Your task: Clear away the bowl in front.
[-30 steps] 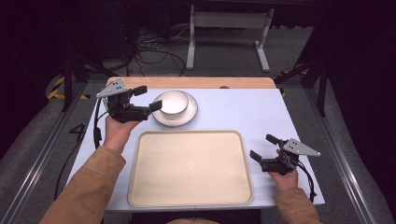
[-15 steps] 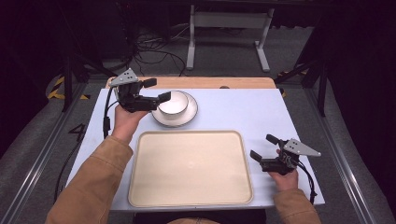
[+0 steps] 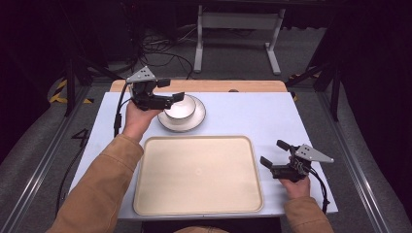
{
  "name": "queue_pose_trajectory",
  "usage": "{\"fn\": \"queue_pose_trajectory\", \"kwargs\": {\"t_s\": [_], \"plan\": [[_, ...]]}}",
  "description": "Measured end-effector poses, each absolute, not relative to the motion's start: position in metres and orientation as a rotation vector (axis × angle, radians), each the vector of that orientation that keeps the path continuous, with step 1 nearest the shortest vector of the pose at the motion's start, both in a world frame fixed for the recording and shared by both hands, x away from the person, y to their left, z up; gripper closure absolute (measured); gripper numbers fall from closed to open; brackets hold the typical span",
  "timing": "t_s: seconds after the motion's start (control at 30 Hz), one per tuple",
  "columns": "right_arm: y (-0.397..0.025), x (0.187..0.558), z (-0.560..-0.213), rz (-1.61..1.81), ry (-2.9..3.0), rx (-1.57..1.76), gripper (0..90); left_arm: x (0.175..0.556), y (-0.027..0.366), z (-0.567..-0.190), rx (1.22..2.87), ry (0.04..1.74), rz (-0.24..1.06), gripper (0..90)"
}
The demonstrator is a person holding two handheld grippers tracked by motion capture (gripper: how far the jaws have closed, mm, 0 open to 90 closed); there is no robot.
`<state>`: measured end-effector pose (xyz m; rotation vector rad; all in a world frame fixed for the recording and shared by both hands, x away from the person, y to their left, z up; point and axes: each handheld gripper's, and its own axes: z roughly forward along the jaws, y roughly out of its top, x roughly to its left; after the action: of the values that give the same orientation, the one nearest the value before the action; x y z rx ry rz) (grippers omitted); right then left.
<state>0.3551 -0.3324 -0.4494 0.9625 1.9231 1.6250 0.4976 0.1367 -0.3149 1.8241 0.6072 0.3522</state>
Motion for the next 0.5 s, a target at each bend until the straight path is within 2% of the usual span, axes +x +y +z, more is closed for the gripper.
{"fn": "queue_pose_trajectory", "kwargs": {"t_s": [0.07,0.3,0.4,0.43,0.5], "plan": [[-0.333,0.355,-0.449,1.625,1.921,0.966,0.0,0.499,0.133,-0.317,1.872,0.601,0.353,23.8],[-0.332,0.354,-0.449,1.625,1.919,0.970,0.0,0.504,0.118,-0.324,2.090,0.575,0.409,27.3],[-0.333,0.354,-0.449,1.630,1.918,0.967,0.0,0.504,0.114,-0.325,2.147,0.560,0.459,32.1],[-0.332,0.354,-0.449,1.633,1.922,0.965,0.0,0.504,0.113,-0.326,2.164,0.550,0.467,37.0],[-0.332,0.354,-0.449,1.634,1.928,0.960,0.0,0.505,0.112,-0.329,2.195,0.552,0.474,41.1]]}}
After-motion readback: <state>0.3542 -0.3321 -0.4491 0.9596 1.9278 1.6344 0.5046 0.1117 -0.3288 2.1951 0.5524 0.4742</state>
